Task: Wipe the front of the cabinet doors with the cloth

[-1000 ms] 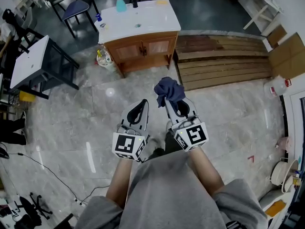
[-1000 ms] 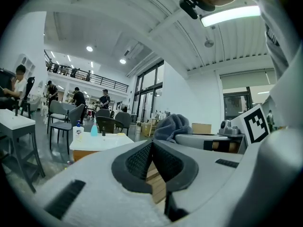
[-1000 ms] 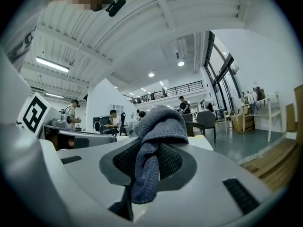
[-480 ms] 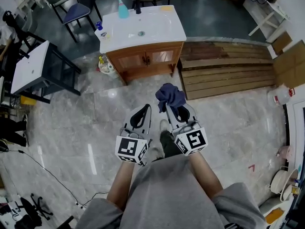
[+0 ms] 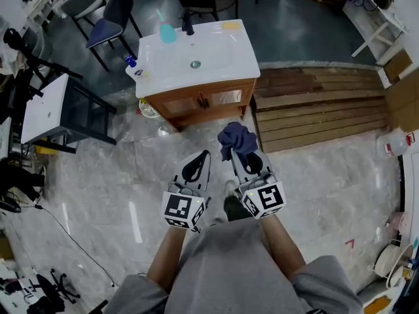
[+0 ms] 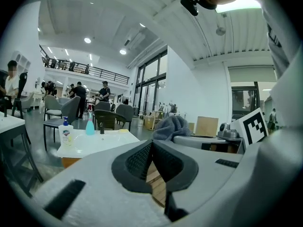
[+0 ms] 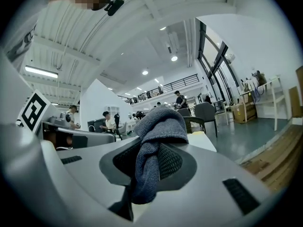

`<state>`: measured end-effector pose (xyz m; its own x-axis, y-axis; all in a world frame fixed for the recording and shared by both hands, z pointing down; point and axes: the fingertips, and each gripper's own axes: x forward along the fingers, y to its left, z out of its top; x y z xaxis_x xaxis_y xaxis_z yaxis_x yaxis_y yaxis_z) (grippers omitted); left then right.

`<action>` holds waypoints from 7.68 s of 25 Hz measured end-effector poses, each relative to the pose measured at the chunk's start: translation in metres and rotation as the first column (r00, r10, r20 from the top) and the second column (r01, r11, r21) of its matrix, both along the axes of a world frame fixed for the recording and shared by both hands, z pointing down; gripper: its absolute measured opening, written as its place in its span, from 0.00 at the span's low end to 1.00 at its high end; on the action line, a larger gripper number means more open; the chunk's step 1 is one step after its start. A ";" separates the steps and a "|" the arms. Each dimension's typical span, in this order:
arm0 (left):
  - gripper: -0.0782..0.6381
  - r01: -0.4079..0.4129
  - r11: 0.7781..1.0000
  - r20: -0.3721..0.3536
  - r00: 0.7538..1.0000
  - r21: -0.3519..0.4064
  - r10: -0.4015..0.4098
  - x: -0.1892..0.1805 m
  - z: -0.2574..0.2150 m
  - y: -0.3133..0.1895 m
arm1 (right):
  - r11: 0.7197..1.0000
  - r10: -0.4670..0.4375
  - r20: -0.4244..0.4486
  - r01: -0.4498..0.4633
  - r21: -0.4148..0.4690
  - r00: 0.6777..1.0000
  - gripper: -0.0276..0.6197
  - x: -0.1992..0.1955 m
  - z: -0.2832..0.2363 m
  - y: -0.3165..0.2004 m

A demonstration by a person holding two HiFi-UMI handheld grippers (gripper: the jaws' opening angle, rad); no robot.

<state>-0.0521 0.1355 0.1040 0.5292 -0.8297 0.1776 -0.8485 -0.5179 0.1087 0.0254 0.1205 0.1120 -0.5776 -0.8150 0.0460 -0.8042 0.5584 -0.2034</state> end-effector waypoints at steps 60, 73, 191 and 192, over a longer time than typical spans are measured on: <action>0.12 -0.045 0.996 0.018 0.999 -0.072 0.047 -0.045 0.295 -0.241 | 0.989 0.134 -0.240 -0.143 -0.023 0.961 0.16 -0.062 0.344 -0.256; 0.12 -0.033 0.996 0.016 0.999 -0.079 0.035 -0.046 0.341 -0.273 | 0.993 0.105 -0.361 -0.114 -0.003 0.927 0.15 -0.068 0.414 -0.303; 0.12 0.009 0.984 0.028 1.000 -0.176 -0.004 -0.025 0.431 -0.280 | 0.927 0.297 -0.515 -0.373 -0.049 0.804 0.14 0.093 0.505 -0.360; 0.12 0.007 0.984 0.028 1.000 -0.176 -0.002 -0.024 0.431 -0.279 | 0.918 0.314 -0.510 -0.393 -0.053 0.801 0.14 0.100 0.505 -0.359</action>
<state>-0.0758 -0.1436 0.5349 0.5185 -0.7865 0.3354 -0.8546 -0.4893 0.1738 0.1259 -0.2387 0.6175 -0.1212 -0.9183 0.3769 -0.9556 0.2107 0.2061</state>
